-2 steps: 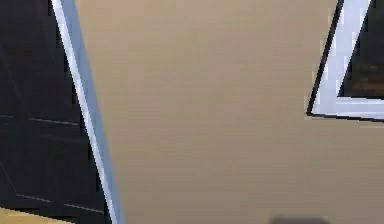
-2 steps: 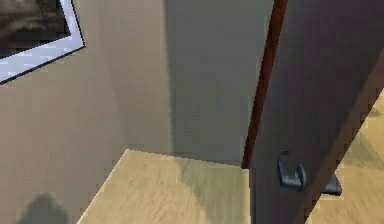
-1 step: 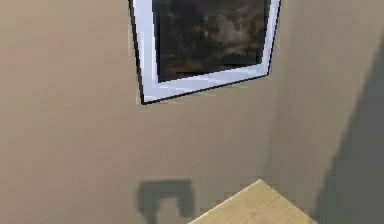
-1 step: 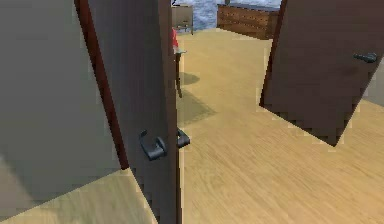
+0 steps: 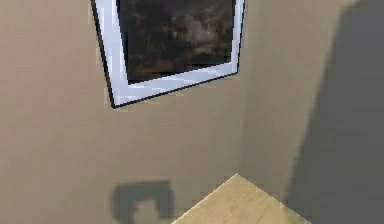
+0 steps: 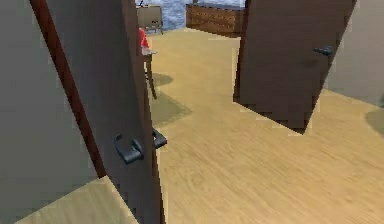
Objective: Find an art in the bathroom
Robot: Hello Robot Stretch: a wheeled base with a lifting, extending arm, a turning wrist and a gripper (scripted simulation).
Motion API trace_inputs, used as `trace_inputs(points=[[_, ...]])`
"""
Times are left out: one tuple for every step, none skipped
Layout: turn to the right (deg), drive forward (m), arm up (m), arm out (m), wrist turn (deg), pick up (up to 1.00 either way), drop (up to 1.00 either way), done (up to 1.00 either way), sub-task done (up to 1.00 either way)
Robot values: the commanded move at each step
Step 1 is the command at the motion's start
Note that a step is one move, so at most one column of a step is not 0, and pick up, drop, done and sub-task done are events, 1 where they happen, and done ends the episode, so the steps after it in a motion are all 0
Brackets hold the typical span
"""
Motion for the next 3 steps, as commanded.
trace_inputs(points=[[3.0,0.00,0.00,0.00,0.0,0.00,0.00,0.00,0.00],[0.0,0.30,0.00,0.00,0.0,0.00,0.00,0.00,0.00],[0.0,0.00,0.00,0.00,0.0,0.00,0.00,1.00,0.00]])
